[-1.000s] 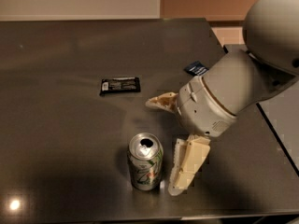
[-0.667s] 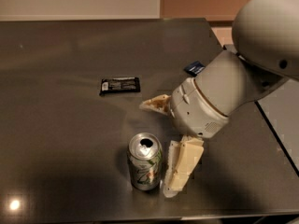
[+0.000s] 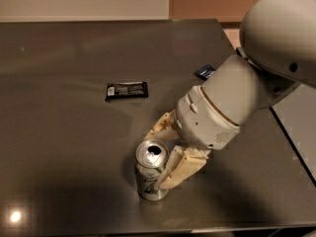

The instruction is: Move 7up can near rxbar blueberry

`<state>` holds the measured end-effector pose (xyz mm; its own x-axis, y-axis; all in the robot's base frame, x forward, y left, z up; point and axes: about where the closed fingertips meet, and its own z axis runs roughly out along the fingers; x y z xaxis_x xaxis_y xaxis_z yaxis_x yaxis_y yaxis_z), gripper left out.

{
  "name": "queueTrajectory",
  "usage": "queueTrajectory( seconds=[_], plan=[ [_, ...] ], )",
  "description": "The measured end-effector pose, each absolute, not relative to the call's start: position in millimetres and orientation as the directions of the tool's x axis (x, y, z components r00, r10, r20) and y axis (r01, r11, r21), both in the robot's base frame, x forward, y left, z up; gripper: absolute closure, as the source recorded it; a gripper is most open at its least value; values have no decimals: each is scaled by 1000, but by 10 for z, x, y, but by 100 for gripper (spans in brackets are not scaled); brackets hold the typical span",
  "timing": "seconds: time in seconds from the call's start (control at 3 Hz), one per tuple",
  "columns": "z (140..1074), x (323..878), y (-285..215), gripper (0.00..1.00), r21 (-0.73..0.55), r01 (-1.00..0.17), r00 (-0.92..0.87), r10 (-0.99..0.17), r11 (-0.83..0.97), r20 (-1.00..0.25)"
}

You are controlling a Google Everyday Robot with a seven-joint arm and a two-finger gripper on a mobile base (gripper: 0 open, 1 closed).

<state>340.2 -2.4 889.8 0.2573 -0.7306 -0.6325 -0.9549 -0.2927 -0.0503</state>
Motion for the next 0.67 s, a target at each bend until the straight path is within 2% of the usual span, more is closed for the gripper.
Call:
queueTrajectory(
  seconds=[0.67],
  plan=[
    [9154, 3521, -169, 87, -77, -967, 233, -722, -243, -652]
  ],
)
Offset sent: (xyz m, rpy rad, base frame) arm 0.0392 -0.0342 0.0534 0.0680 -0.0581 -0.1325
